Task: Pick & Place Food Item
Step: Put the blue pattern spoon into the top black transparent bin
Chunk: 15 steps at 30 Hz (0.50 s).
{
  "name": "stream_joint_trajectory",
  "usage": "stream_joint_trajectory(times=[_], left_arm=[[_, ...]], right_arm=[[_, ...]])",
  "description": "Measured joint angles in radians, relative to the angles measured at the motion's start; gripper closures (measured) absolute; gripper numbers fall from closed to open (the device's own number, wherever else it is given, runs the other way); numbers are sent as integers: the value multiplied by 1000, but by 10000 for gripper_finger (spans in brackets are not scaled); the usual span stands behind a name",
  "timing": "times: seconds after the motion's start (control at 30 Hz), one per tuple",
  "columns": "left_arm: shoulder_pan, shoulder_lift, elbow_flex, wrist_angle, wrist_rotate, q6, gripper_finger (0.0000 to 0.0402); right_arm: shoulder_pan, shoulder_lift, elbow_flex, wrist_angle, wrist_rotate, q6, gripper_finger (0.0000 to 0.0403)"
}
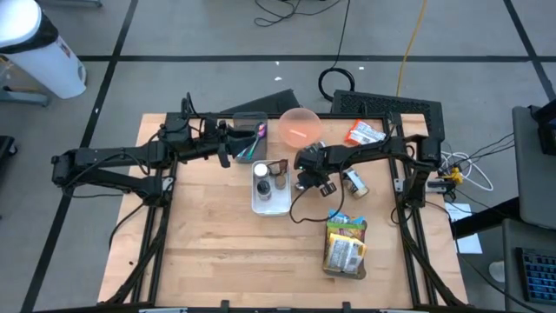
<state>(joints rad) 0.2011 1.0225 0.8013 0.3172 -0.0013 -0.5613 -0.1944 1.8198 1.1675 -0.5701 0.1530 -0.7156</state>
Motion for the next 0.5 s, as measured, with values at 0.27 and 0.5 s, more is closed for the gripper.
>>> stream_joint_trajectory(times=[0.27, 0.5], left_arm=[[0, 0, 0, 0, 0, 0, 227], [0, 0, 0, 0, 0, 0, 227]], right_arm=[[-19, 0, 0, 6, -107, -4, 287], [-53, -1, 0, 20, -132, 20, 287]])
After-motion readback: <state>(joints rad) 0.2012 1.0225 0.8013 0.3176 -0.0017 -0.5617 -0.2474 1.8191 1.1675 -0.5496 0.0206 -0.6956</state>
